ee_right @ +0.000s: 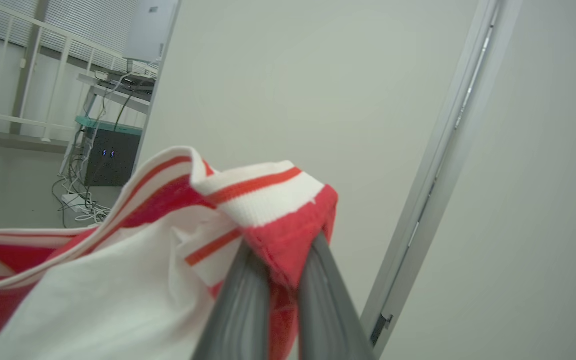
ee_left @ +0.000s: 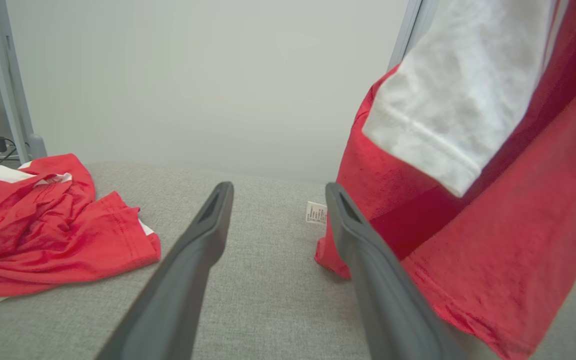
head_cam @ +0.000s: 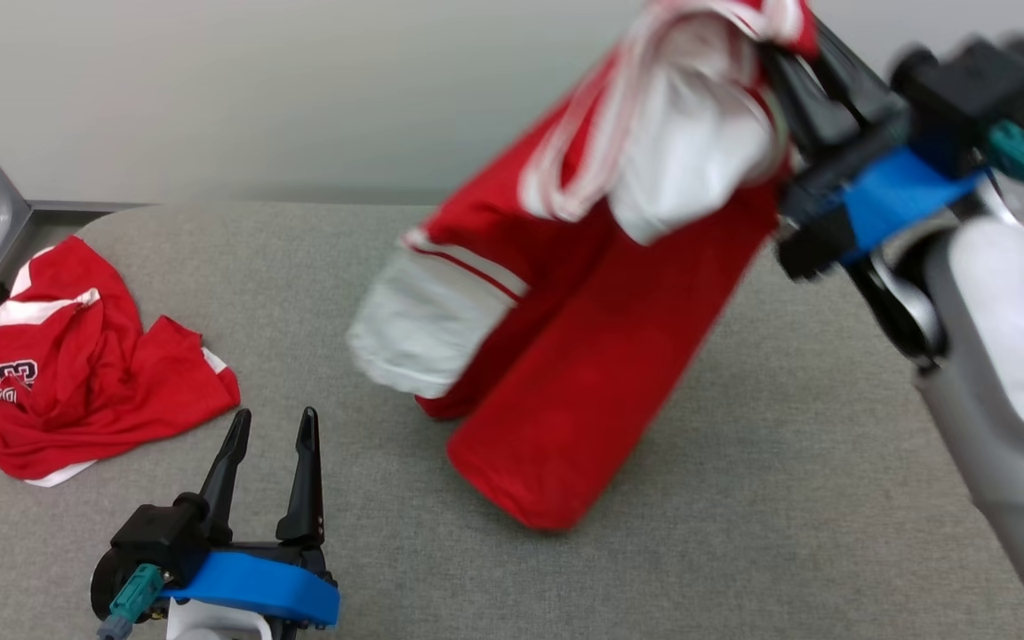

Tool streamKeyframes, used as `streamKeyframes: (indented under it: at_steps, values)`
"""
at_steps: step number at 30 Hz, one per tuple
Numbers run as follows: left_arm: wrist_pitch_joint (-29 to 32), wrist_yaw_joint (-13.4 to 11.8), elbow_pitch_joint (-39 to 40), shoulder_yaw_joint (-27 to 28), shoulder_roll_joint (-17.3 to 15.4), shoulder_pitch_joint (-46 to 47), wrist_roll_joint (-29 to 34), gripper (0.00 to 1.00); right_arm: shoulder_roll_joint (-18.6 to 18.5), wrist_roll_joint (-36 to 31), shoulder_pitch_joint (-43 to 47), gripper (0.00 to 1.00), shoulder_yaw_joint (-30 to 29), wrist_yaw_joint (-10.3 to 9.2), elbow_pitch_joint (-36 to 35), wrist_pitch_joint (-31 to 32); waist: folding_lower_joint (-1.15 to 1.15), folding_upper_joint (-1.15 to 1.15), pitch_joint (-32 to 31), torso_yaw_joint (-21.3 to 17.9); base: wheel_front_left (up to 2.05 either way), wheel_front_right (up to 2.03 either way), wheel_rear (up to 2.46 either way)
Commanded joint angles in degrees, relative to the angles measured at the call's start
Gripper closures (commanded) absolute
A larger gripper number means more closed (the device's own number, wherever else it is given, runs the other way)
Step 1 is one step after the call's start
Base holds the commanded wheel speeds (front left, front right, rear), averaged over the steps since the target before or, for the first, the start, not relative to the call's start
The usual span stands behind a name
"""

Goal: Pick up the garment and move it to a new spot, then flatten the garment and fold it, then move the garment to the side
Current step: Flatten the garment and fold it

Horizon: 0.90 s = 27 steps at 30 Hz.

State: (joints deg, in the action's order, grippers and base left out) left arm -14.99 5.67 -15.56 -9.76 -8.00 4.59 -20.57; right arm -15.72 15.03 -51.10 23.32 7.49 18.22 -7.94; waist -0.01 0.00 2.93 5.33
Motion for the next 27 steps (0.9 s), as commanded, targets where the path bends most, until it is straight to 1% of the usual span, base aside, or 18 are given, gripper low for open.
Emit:
streamKeyframes:
  at_steps: [1, 5, 10, 11, 12, 14, 17, 20, 22, 24, 27]
  values:
    - [-0.1, 0.3, 0.3, -0.2, -0.2, 0.7, 0.2, 0.00, -3.0, 0.2, 4.3, 1.00, -1.7, 0.01, 0.8, 0.8, 0.01, 0.00, 1.2, 0.8, 0.00, 0.00, 0.00]
    - [0.0, 0.3, 0.8, -0.8, -0.4, 1.7, 0.3, 0.00, -7.2, 1.6, 11.7, 1.00, -6.6, 0.01, 5.6, 1.6, 0.01, 0.00, 3.8, 1.6, 0.00, 0.00, 0.00]
    - [0.0, 0.4, 1.3, -1.2, -0.4, 3.5, 0.4, 0.00, -8.9, 1.5, 14.8, 1.00, -11.8, 0.01, 14.9, -0.8, 0.01, 0.00, 7.4, 2.8, 0.00, 0.00, 0.00]
    - [0.0, 0.4, 1.4, -1.3, -0.5, 3.8, 0.4, 0.00, -8.8, 1.2, 15.1, 0.38, -12.6, 0.01, 17.0, -1.0, 0.01, 0.00, 8.1, 2.9, 0.00, 0.00, 0.00]
    - [0.0, 0.5, 1.4, -1.3, -0.5, 4.1, 0.4, 0.00, -8.5, 0.9, 15.0, 0.00, -13.4, 0.01, 18.9, -1.1, 0.01, 0.00, 8.6, 3.0, 0.00, 0.00, 0.00]
    - [-0.1, 0.5, 1.4, -1.3, -0.5, 4.6, 0.4, 0.00, -8.6, 0.2, 14.2, 0.00, -14.8, 0.01, 23.2, -0.4, 0.01, 0.00, 9.4, 3.1, 0.00, 0.00, 0.00]
    - [-0.1, 0.2, 0.9, -1.3, -0.5, 5.0, 0.5, 0.00, -7.6, -2.0, 14.1, 0.00, -16.4, 0.01, 28.3, 2.2, 0.01, 0.00, 9.0, 2.7, 0.00, 0.00, 0.00]
    - [-0.2, -0.1, 0.1, -1.1, -0.3, 4.3, 0.2, 0.00, -6.6, -3.9, 15.2, 0.00, -16.9, 0.01, 30.4, 4.0, 0.01, 0.00, 7.3, 1.8, 0.00, 0.00, 0.00]
    - [-0.2, -0.1, -0.3, -0.9, -0.2, 3.7, 0.0, 0.00, -5.6, -4.2, 16.8, 0.00, -16.8, 0.01, 30.2, 4.6, 0.01, 0.00, 5.7, 1.1, 0.00, 0.00, 0.00]
    - [-0.2, -0.2, -0.6, -0.8, 0.0, 3.0, -0.2, 0.00, -4.5, -4.0, 18.5, 0.00, -16.7, 0.01, 28.4, 5.0, 0.01, 0.00, 4.1, 0.2, 0.00, 0.00, 0.00]
    - [-0.2, -0.3, -0.9, -0.6, 0.1, 2.2, -0.5, 0.00, -3.3, -3.6, 22.0, 0.00, -15.5, 0.01, 22.8, 5.6, 0.01, 0.00, 2.3, -1.0, 0.00, 0.00, 0.00]
